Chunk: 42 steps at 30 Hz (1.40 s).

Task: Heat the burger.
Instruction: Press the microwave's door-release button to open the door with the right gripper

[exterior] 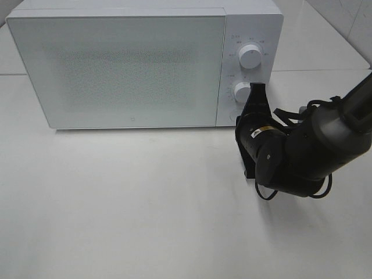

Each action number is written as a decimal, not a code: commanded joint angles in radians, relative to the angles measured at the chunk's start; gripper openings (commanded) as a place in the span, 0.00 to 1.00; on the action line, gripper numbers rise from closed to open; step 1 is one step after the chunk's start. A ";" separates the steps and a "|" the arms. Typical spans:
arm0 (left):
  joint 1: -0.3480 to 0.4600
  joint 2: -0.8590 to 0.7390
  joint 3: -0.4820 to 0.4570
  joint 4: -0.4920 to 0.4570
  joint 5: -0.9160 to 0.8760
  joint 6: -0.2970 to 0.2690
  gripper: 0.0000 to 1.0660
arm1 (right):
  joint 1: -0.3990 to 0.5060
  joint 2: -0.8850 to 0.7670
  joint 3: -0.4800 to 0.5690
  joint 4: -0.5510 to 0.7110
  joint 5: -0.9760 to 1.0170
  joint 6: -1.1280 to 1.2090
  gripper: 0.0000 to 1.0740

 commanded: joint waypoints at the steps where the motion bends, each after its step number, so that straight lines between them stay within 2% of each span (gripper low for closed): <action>1: 0.003 -0.013 0.001 0.002 0.004 -0.003 0.93 | -0.013 0.021 -0.025 -0.015 0.003 -0.001 0.00; 15: 0.003 -0.013 0.001 0.002 0.004 -0.003 0.93 | -0.052 0.099 -0.121 -0.061 0.003 -0.005 0.00; 31: 0.003 -0.004 0.001 0.002 0.004 -0.003 0.93 | -0.085 0.099 -0.125 -0.081 -0.027 -0.018 0.00; 37: 0.003 -0.004 0.001 0.002 0.004 -0.003 0.93 | -0.086 0.100 -0.174 -0.080 -0.052 -0.028 0.00; 42: 0.003 -0.004 0.001 0.002 0.004 -0.003 0.93 | -0.086 0.123 -0.215 -0.077 -0.147 -0.033 0.00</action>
